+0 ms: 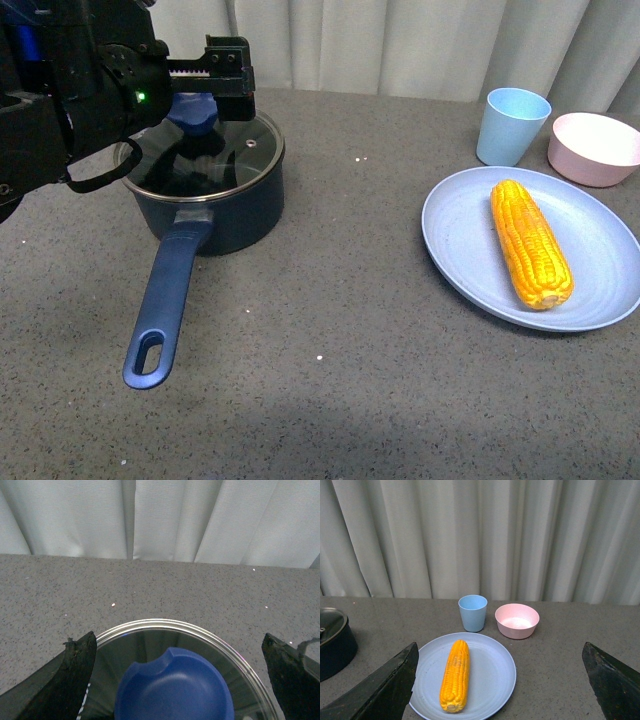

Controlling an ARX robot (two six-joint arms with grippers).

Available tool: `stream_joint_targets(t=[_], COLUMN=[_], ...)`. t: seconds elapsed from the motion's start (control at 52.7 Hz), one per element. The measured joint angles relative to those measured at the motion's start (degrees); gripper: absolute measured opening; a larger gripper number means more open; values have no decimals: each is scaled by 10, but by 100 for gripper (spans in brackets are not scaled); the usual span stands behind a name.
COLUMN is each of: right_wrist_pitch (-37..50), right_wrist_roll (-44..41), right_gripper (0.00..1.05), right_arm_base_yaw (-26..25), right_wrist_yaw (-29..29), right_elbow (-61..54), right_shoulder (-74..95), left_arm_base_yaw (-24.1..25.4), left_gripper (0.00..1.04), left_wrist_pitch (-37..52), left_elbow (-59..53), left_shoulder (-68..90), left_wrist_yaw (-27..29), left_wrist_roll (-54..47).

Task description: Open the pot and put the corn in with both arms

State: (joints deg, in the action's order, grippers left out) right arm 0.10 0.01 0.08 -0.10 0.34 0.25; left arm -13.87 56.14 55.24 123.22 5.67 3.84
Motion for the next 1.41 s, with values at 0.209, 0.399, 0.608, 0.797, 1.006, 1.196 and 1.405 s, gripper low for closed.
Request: stream_joint_targets(t=[0.209,0.399,0.608,0.797,1.006,1.196,1.405], right_wrist_pitch=[0,0,0,0,0,0,0], right_wrist_roll=[0,0,0,0,0,0,0], right_gripper=[96,96,96,96,96,96,96], right_arm_base_yaw=[0,0,0,0,0,0,0], right_wrist_yaw=[0,0,0,0,0,0,0], right_elbow=[0,0,0,0,0,0,0], right_shoulder=[0,0,0,0,0,0,0], left_arm_base_yaw=[4,12,14,11,10,19,66], left_gripper=[98,98,98,71,60,60,60], left_wrist_pitch=[-15,-27,-28,-28,-22,-22,-17], left_elbow=[31,53,53,53,46,26,21], left_shoulder=[31,50,59,59,54,16,-37], left_wrist_yaw=[5,8,5,-1,2,-1,-15], left_wrist_roll=[-2,-1,-3,-3,3,19,28])
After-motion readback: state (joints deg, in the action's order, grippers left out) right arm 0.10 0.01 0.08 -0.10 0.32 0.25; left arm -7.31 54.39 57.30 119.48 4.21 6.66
